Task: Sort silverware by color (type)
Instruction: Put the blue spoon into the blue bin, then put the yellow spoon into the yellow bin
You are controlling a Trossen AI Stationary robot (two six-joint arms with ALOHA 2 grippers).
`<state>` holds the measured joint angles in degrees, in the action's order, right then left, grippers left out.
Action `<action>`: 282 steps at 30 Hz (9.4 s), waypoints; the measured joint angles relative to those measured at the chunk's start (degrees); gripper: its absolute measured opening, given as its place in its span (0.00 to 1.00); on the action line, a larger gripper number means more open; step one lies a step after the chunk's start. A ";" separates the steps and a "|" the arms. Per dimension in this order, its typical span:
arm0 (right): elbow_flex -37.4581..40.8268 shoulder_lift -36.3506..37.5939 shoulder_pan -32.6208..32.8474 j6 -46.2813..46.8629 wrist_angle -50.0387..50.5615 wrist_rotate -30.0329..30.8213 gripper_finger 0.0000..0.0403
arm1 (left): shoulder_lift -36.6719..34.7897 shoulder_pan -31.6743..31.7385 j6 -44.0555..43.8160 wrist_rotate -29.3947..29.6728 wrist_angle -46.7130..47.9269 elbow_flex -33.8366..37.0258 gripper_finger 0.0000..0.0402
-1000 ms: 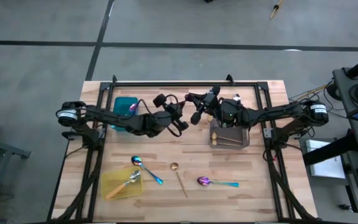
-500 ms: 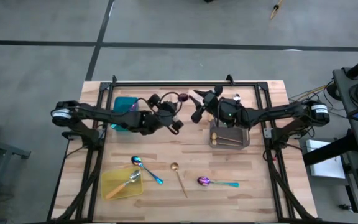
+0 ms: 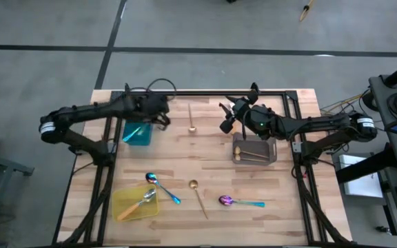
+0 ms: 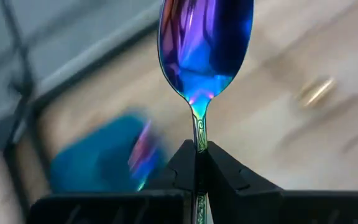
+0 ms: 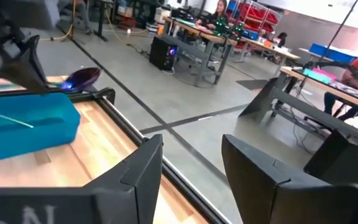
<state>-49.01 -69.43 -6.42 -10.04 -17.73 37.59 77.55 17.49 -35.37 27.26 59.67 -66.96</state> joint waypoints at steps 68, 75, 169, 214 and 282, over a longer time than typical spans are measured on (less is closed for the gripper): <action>0.00 0.00 -1.13 -2.40 2.52 -0.01 0.37 | 23.29 24.72 25.89 -19.31 15.88 2.50 0.05; 0.00 0.00 -1.13 -2.54 2.52 -0.01 0.37 | 23.27 24.72 25.89 -19.31 15.90 2.50 0.05; -28.80 -30.25 -20.78 44.42 59.23 -14.12 0.27 | -22.48 -1.15 73.69 -18.66 -63.37 29.16 0.23; -28.57 -42.14 -22.11 51.55 57.09 -16.08 0.53 | -22.46 -1.13 73.87 -18.76 -63.50 29.18 0.23; -25.44 -26.30 -12.37 35.97 37.09 -12.07 0.02 | -22.44 -1.14 73.13 -19.03 -63.40 29.25 0.23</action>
<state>-74.46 -95.72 -18.79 25.92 19.36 25.52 55.11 16.35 37.77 8.23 -3.73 -37.71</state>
